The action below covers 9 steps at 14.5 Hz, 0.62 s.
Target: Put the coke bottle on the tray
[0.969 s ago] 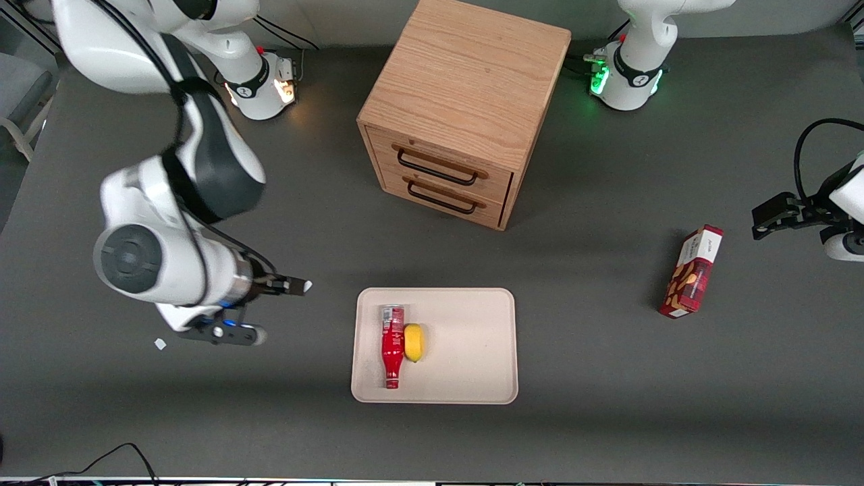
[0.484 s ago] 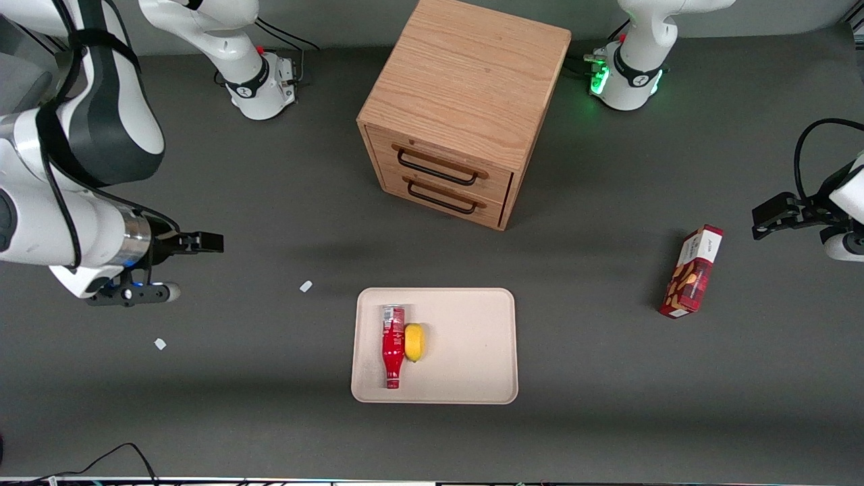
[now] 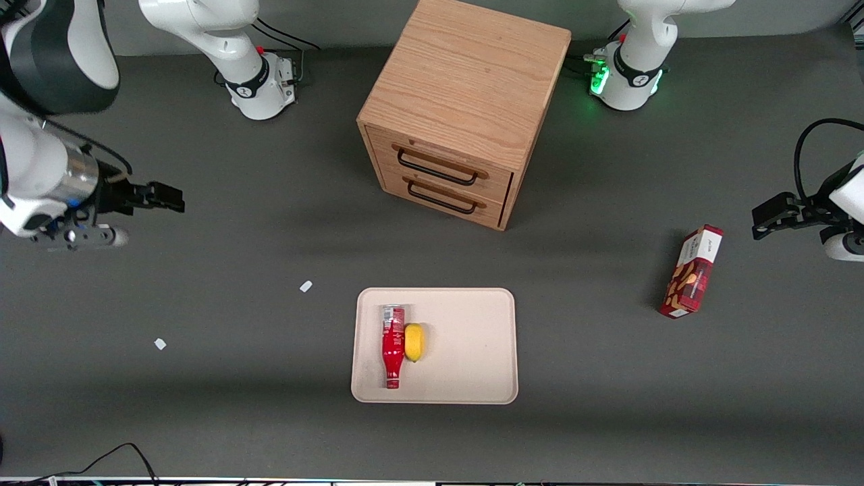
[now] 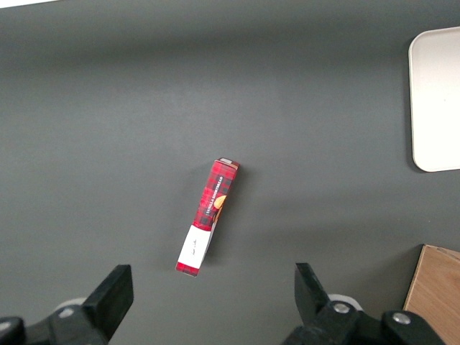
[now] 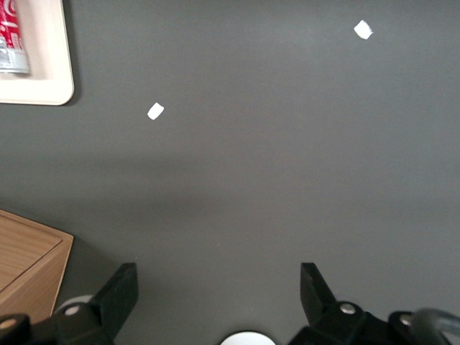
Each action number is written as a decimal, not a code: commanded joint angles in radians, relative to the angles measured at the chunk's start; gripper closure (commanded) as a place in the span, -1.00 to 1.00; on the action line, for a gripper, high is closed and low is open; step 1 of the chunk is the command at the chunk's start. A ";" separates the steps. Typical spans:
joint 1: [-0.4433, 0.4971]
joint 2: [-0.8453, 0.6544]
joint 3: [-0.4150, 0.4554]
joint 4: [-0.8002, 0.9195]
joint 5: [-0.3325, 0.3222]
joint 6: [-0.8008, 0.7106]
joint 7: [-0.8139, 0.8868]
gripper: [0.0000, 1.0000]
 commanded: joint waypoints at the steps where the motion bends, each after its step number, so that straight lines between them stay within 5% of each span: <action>1: 0.051 -0.207 -0.084 -0.207 0.037 0.081 -0.002 -1.00; 9: 0.014 -0.182 -0.046 -0.127 0.067 0.018 0.004 -1.00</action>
